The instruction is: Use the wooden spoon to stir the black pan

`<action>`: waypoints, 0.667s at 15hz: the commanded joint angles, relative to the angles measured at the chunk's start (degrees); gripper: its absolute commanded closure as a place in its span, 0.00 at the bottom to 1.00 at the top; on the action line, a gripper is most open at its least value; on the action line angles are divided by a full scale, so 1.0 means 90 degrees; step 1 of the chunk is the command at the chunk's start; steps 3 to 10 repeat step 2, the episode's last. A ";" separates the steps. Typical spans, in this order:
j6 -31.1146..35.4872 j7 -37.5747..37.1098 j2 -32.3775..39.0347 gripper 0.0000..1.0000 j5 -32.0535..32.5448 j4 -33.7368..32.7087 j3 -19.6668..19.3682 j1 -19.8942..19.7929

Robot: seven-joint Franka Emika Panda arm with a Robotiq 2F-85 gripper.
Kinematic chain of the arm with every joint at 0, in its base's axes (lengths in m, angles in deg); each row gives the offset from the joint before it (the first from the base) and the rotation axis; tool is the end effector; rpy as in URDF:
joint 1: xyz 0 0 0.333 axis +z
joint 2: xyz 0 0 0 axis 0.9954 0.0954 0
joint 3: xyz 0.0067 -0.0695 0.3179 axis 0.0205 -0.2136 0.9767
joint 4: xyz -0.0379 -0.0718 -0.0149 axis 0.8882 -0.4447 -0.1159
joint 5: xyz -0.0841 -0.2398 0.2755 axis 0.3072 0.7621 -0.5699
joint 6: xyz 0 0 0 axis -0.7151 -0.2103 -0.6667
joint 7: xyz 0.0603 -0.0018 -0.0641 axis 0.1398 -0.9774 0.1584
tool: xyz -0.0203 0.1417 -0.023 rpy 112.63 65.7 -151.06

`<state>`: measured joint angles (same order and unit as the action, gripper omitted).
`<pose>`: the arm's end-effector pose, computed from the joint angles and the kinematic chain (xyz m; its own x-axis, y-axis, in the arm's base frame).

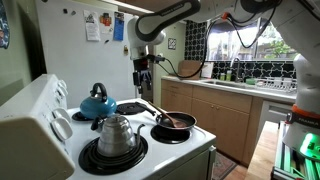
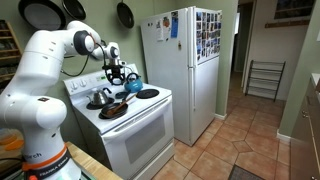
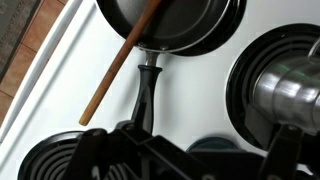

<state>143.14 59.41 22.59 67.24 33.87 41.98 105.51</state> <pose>0.6106 0.3221 0.3313 0.8994 0.4177 -0.1291 0.4211 -0.9070 -0.0011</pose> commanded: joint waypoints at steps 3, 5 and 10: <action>0.0034 0.0152 -0.0032 0.00 0.0011 0.0044 0.0040 -0.0032; 0.0034 0.0152 -0.0032 0.00 0.0011 0.0044 0.0040 -0.0032; 0.0034 0.0152 -0.0032 0.00 0.0011 0.0044 0.0040 -0.0032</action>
